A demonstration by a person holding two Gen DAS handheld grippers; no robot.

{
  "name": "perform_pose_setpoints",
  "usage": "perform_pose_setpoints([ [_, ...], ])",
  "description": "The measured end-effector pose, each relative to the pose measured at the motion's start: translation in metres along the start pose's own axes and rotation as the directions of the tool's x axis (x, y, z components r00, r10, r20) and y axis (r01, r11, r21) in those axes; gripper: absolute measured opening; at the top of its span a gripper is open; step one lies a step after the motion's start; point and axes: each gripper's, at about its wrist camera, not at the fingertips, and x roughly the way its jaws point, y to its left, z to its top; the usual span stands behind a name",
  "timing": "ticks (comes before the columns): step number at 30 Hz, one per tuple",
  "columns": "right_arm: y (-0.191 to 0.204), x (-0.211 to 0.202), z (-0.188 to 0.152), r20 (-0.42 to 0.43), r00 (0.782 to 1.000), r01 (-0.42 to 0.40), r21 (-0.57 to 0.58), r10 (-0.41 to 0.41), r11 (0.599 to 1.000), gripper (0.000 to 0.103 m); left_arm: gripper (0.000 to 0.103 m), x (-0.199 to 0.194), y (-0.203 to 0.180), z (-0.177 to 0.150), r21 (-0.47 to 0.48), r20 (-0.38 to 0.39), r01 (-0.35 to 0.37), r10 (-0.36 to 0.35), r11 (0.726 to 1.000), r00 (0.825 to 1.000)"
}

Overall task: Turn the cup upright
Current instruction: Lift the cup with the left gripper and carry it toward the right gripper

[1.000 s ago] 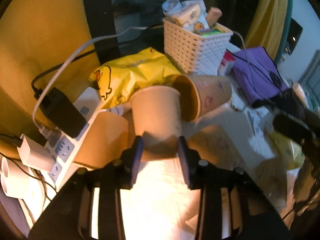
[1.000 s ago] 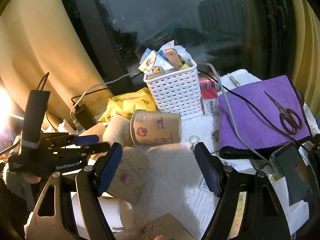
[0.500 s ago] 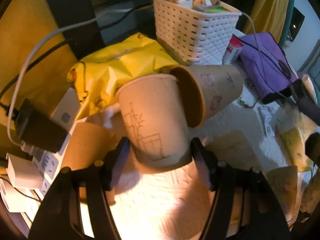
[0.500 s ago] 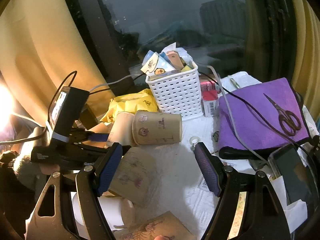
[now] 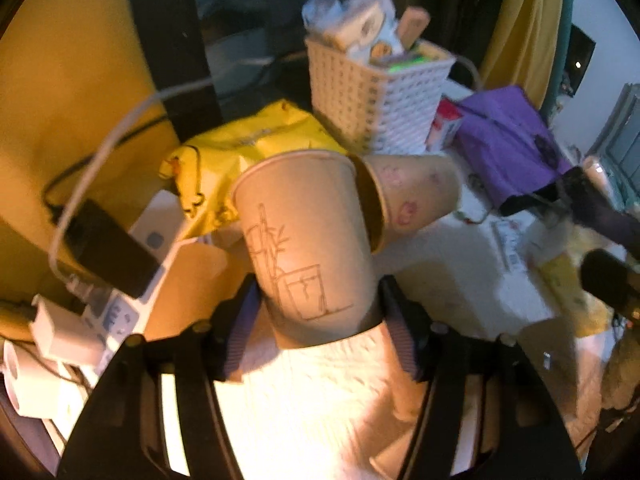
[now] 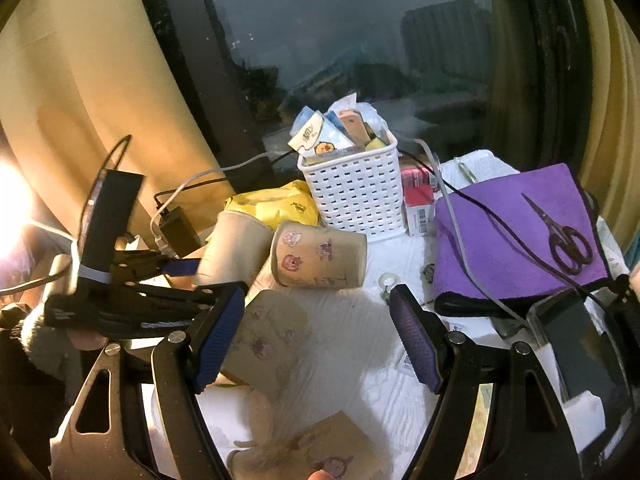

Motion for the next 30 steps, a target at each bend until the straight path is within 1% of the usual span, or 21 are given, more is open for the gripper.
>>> perform_pose_setpoints([
  [6, 0.020, -0.025, -0.003, 0.019, 1.000, 0.005, -0.027, -0.004, 1.000, 0.078, 0.061, -0.052, -0.003, -0.018, 0.009, 0.071, 0.027, -0.027, 1.000, 0.997],
  [8, 0.028, -0.034, -0.004, 0.024, 1.000, 0.009, -0.038, -0.008, 0.999, 0.078, 0.061, -0.067, -0.005, -0.025, 0.017, 0.093, 0.026, -0.027, 1.000, 0.995],
  [10, 0.036, -0.044, -0.006, 0.031, 0.999, 0.012, -0.047, -0.010, 0.999, 0.078, 0.061, -0.085, -0.009, -0.033, 0.021, 0.128, 0.024, -0.026, 1.000, 0.991],
  [14, 0.054, -0.066, -0.013, 0.048, 0.999, 0.009, -0.064, -0.006, 0.998, 0.078, 0.061, -0.119, -0.010, -0.054, 0.023, 0.192, 0.051, -0.055, 0.998, 0.980],
  [18, 0.072, -0.085, -0.025, 0.054, 0.999, 0.004, -0.081, 0.001, 0.997, 0.078, 0.061, -0.147, -0.016, -0.087, 0.038, 0.231, 0.066, -0.073, 0.997, 0.970],
  [21, 0.084, -0.099, -0.038, 0.051, 0.999, 0.002, -0.089, 0.003, 0.996, 0.078, 0.061, -0.162, -0.018, -0.116, 0.035, 0.241, 0.088, -0.094, 0.995, 0.966],
  [25, 0.100, -0.112, -0.056, 0.032, 0.999, -0.014, -0.095, 0.017, 0.995, 0.078, 0.061, -0.179, -0.026, -0.152, 0.037, 0.257, 0.083, -0.090, 0.996, 0.962],
  [30, 0.120, -0.129, -0.086, 0.001, 0.998, -0.055, -0.099, 0.055, 0.994, 0.078, 0.061, -0.199, -0.037, -0.202, 0.035, 0.273, 0.089, -0.095, 0.995, 0.957],
])
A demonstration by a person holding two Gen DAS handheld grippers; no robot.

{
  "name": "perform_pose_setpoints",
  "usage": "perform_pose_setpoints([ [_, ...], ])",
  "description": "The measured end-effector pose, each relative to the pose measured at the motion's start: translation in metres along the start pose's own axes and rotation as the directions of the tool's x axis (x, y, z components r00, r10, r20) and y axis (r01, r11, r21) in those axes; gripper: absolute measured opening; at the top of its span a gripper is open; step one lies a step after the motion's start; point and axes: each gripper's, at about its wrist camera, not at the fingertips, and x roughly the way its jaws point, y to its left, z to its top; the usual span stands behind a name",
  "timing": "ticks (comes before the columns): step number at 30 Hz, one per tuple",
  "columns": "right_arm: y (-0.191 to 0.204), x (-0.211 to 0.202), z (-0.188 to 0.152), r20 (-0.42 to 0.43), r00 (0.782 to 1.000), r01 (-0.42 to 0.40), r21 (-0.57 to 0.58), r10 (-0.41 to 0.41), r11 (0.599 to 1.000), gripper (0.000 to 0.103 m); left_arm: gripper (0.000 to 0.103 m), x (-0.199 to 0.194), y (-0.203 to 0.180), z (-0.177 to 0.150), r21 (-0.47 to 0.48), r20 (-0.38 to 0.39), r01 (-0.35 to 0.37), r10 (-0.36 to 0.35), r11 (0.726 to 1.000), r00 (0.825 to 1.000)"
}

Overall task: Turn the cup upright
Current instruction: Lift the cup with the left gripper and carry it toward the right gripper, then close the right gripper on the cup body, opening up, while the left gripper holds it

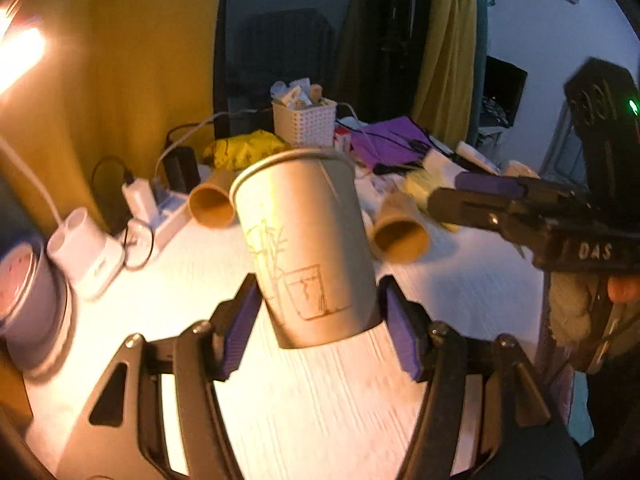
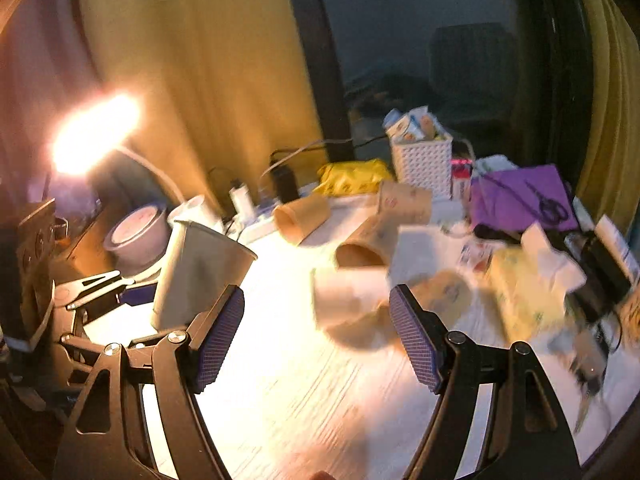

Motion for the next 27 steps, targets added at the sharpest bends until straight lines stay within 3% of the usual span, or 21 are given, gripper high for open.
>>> perform_pose_setpoints([
  [8, 0.034, -0.034, -0.043, -0.036, 0.995, -0.096, -0.016, 0.095, 0.995, 0.078, 0.061, -0.045, -0.030, -0.075, -0.008, 0.087, -0.033, 0.033, 0.999, 0.996],
  [14, 0.048, -0.052, -0.078, -0.083, 0.985, -0.151, 0.006, 0.151, 0.989, 0.078, 0.061, -0.065, -0.048, -0.122, -0.062, 0.125, -0.028, 0.035, 0.998, 0.992],
  [18, 0.054, -0.061, -0.100, -0.100, 0.978, -0.181, 0.038, 0.184, 0.983, 0.078, 0.061, -0.074, -0.059, -0.153, -0.085, 0.144, -0.062, 0.074, 0.994, 0.987],
  [27, 0.070, -0.058, -0.123, -0.140, 0.942, -0.298, 0.070, 0.305, 0.952, 0.079, 0.061, -0.092, -0.073, -0.176, -0.065, 0.222, -0.033, 0.046, 0.997, 0.974],
])
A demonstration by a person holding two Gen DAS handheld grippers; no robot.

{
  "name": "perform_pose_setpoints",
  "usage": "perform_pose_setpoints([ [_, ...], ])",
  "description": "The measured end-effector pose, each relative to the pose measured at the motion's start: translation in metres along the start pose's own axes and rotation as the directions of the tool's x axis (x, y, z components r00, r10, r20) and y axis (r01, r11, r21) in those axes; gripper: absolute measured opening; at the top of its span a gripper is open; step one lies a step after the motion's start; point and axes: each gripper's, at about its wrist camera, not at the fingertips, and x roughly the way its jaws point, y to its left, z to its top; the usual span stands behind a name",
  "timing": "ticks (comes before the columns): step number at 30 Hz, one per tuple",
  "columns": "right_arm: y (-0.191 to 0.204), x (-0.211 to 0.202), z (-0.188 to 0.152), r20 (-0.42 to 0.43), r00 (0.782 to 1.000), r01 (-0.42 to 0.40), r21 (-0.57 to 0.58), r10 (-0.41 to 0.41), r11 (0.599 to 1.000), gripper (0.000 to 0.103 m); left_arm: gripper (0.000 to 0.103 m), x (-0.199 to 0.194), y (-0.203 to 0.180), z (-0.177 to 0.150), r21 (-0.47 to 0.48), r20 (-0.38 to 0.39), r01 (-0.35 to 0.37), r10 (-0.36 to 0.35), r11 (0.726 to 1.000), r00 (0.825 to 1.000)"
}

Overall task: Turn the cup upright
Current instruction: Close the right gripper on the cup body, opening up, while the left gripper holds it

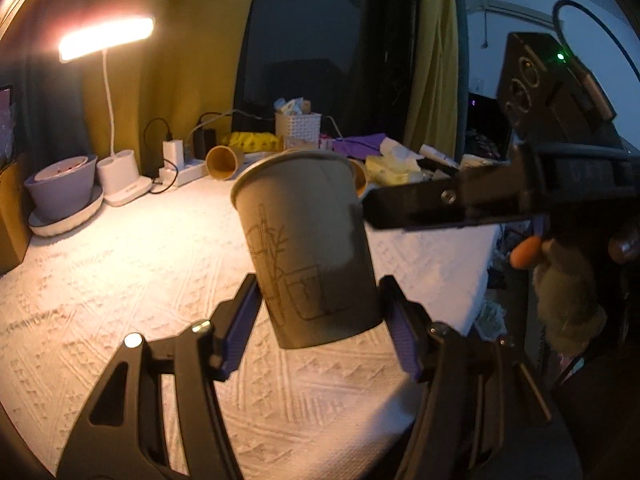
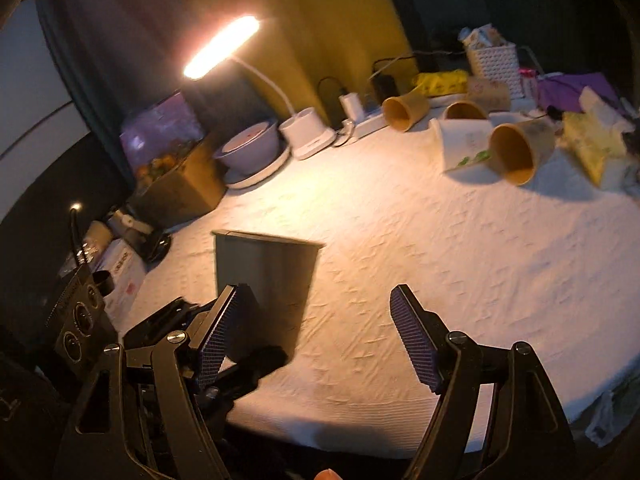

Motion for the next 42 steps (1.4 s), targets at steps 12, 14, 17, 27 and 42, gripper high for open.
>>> perform_pose_setpoints([
  [12, 0.005, 0.012, 0.007, -0.019, 0.997, -0.078, -0.005, 0.078, 0.997, 0.079, 0.061, -0.004, -0.015, -0.010, 0.065, 0.063, 0.037, -0.041, 0.997, 0.997],
  [14, 0.006, 0.014, 0.007, -0.024, 0.995, -0.096, -0.001, 0.096, 0.995, 0.079, 0.061, -0.007, -0.017, -0.011, 0.074, 0.077, 0.034, -0.040, 0.997, 0.996],
  [17, 0.006, 0.018, 0.008, -0.038, 0.990, -0.132, 0.011, 0.133, 0.991, 0.079, 0.061, -0.012, -0.021, -0.013, 0.103, 0.104, 0.034, -0.045, 0.994, 0.994],
  [27, 0.006, 0.026, 0.011, -0.069, 0.977, -0.197, 0.045, 0.200, 0.979, 0.078, 0.061, -0.016, -0.024, -0.017, 0.137, 0.135, 0.040, -0.058, 0.990, 0.989],
  [42, 0.004, 0.031, 0.010, -0.068, 0.976, -0.205, 0.041, 0.207, 0.978, 0.068, 0.072, -0.011, -0.020, -0.017, 0.118, 0.107, 0.045, -0.058, 0.992, 0.993],
])
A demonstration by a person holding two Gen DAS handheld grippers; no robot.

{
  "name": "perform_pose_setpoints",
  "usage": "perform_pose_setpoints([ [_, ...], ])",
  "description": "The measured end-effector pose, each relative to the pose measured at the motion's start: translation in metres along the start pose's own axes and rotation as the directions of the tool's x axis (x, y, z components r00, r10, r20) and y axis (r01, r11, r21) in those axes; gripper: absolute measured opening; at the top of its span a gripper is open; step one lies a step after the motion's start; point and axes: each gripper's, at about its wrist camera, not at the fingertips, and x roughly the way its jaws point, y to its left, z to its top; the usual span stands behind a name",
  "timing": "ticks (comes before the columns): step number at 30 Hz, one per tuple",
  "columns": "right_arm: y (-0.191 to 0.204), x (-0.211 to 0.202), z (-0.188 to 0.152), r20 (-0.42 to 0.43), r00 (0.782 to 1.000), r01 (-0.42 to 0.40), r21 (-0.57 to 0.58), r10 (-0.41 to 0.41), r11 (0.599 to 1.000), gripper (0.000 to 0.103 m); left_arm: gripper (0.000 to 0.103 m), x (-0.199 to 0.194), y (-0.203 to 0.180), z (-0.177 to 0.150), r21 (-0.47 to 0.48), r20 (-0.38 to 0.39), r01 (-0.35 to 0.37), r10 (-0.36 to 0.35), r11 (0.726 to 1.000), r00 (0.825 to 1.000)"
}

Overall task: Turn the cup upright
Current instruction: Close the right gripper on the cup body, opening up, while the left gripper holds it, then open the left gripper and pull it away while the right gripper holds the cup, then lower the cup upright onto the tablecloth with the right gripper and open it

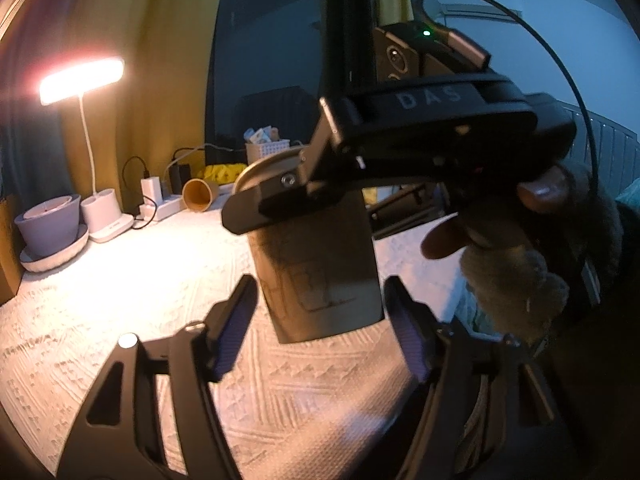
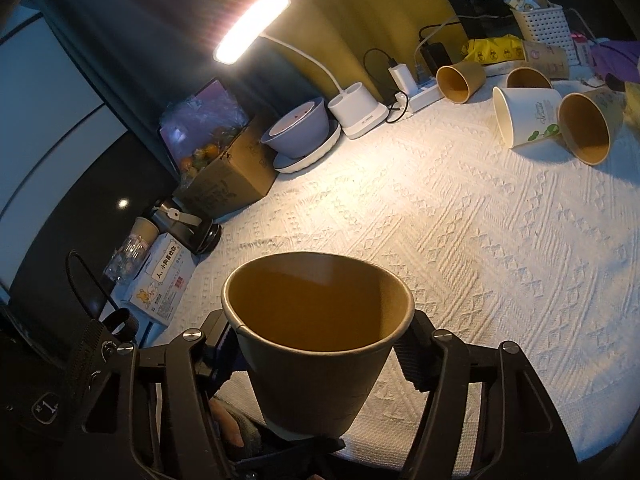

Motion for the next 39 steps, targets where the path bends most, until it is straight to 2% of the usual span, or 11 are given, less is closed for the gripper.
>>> perform_pose_setpoints([
  [9, -0.006, 0.003, 0.003, 0.012, 0.999, 0.033, -0.001, -0.033, 0.999, 0.068, 0.078, 0.000, 0.010, -0.004, -0.024, -0.016, -0.013, 0.012, 1.000, 1.000],
  [13, -0.004, 0.001, 0.009, 0.050, 0.995, 0.088, -0.044, -0.086, 0.995, 0.068, 0.078, -0.004, 0.018, -0.008, -0.057, -0.036, -0.016, 0.014, 0.998, 0.999],
  [16, -0.003, 0.001, 0.015, 0.088, 0.986, 0.146, -0.072, -0.139, 0.987, 0.068, 0.078, -0.005, 0.029, -0.011, -0.077, -0.060, -0.048, 0.043, 0.996, 0.997],
  [20, 0.006, 0.006, 0.022, 0.148, 0.956, 0.275, -0.161, -0.252, 0.948, 0.068, 0.078, -0.013, 0.047, -0.012, -0.116, -0.062, -0.101, 0.094, 0.988, 0.994],
  [24, 0.012, 0.012, 0.025, 0.214, 0.929, 0.345, -0.215, -0.300, 0.914, 0.068, 0.078, -0.020, 0.067, -0.007, -0.170, -0.039, -0.133, 0.128, 0.976, 0.991],
  [29, 0.013, 0.020, 0.024, 0.289, 0.883, 0.442, -0.248, -0.369, 0.862, 0.068, 0.078, -0.023, 0.093, 0.001, -0.226, -0.014, -0.183, 0.185, 0.957, 0.983],
  [32, 0.014, 0.026, 0.020, 0.326, 0.854, 0.494, -0.263, -0.405, 0.829, 0.068, 0.078, -0.018, 0.113, 0.007, -0.284, -0.016, -0.212, 0.217, 0.935, 0.976],
  [35, 0.014, 0.035, 0.015, 0.352, 0.830, 0.532, -0.272, -0.432, 0.802, 0.068, 0.078, -0.011, 0.135, 0.004, -0.393, -0.044, -0.187, 0.185, 0.900, 0.982],
  [39, 0.014, 0.044, 0.012, 0.364, 0.818, 0.552, -0.277, -0.446, 0.786, 0.068, 0.078, -0.007, 0.150, -0.003, -0.465, -0.066, -0.183, 0.172, 0.866, 0.983],
])
